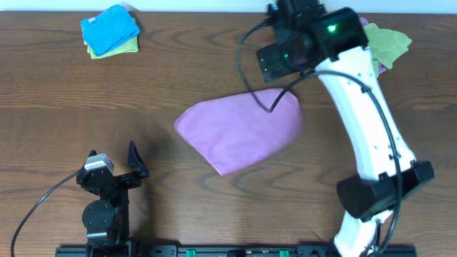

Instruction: Fold the cloth

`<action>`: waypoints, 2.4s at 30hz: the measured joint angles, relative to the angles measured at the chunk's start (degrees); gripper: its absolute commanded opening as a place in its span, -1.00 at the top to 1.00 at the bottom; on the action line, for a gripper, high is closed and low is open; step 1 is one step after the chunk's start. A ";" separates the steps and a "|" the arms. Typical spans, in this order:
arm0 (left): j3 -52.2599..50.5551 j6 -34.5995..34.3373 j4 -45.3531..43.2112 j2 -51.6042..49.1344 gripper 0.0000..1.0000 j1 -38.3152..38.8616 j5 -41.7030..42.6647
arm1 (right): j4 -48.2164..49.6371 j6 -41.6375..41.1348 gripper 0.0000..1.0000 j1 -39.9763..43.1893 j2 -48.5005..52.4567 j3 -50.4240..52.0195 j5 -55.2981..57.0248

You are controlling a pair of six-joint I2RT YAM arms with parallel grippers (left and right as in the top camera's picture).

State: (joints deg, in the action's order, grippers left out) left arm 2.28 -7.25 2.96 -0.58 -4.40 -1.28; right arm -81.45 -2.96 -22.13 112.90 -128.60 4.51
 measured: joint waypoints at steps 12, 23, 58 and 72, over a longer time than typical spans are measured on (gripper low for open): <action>0.00 0.00 0.00 0.00 -0.91 0.00 -0.02 | -1.53 3.23 -0.74 -0.81 0.70 2.16 -4.42; 0.00 0.00 0.02 0.00 -0.91 0.00 0.00 | 16.92 6.25 0.97 -2.14 0.83 26.10 -11.67; 0.00 0.00 0.00 0.00 -0.91 0.00 -0.02 | 20.09 -1.66 0.97 4.37 4.00 45.75 1.51; 0.00 0.00 0.00 0.00 -0.91 0.00 0.00 | 26.03 -0.92 0.96 13.73 4.00 48.59 1.38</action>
State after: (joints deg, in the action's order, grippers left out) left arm 2.28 -7.25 2.96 -0.58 -4.40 -1.28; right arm -55.42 -3.88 -8.40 116.90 -80.01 5.89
